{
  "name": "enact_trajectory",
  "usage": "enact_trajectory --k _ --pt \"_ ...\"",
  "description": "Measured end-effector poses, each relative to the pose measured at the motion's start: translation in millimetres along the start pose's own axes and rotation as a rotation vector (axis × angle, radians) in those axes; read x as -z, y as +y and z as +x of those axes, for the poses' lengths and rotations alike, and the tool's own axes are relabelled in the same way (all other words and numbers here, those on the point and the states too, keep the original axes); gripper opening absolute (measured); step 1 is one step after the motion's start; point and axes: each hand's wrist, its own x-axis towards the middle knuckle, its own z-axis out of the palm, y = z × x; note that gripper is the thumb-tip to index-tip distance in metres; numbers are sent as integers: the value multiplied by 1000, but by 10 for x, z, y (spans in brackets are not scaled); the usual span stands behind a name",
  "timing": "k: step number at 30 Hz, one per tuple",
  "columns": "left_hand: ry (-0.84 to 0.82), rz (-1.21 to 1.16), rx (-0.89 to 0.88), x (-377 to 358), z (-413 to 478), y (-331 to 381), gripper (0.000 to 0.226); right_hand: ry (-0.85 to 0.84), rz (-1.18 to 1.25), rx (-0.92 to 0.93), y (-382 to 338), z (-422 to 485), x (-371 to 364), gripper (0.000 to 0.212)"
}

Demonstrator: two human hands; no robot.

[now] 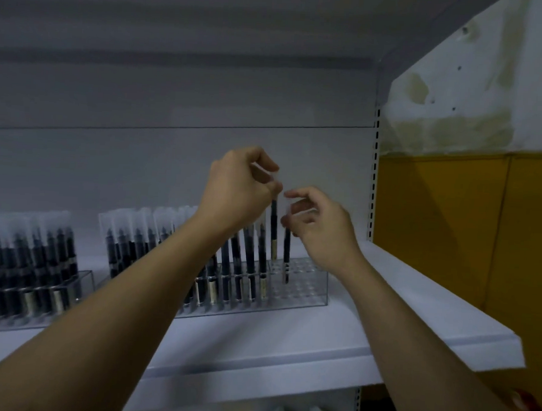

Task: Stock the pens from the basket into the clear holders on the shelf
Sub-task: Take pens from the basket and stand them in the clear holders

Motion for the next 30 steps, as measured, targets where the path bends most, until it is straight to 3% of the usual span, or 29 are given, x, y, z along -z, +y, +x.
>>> enact_trajectory --k 3,7,14,18,23,30 --pt "-43 74 14 -1 19 25 15 -107 -189 16 19 -108 8 45" --pt "-222 234 97 -64 1 -24 17 -203 -255 -14 15 -196 36 62" --pt "-201 343 73 -72 -87 -37 14 -225 -263 -40 -13 -288 47 74" --pt "-229 426 12 16 -135 -4 33 -216 -289 -46 -73 -329 56 84" --pt "-248 403 0 191 -304 55 60 -169 -325 -45 -226 -416 127 78" --pt "-225 424 -76 532 -733 189 60 -134 -414 34 -632 -647 128 72"
